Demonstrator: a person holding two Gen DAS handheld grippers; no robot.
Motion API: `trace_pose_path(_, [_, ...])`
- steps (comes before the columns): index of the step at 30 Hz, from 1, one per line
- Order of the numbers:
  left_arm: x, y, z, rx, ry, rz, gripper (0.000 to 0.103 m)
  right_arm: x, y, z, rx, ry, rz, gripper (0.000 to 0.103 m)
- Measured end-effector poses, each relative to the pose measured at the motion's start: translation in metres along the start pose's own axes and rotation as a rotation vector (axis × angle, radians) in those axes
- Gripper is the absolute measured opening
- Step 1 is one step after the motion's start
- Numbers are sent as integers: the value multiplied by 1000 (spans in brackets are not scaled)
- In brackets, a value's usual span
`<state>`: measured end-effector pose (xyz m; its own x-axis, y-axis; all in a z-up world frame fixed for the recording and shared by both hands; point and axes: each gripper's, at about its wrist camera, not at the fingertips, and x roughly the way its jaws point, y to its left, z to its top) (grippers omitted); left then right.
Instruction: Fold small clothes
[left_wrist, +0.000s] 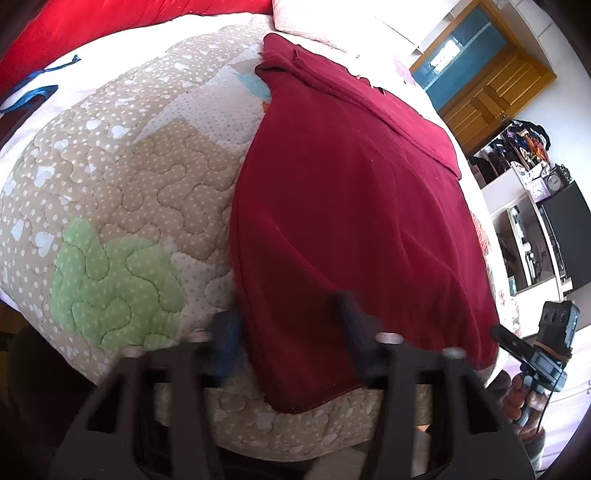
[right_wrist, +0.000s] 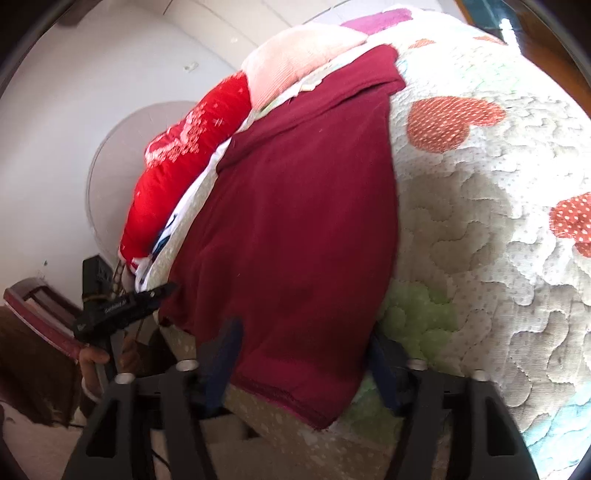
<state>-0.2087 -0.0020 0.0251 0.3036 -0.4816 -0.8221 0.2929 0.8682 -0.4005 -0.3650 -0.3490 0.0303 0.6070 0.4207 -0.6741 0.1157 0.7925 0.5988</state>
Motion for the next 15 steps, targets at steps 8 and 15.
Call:
trace_pose_path(8, [-20, -1, 5, 61, 12, -73, 7, -7, 16, 5, -49, -43, 5, 14])
trace_pose_path(15, [-7, 6, -3, 48, 24, 4, 7, -2, 16, 8, -59, 3, -17, 16])
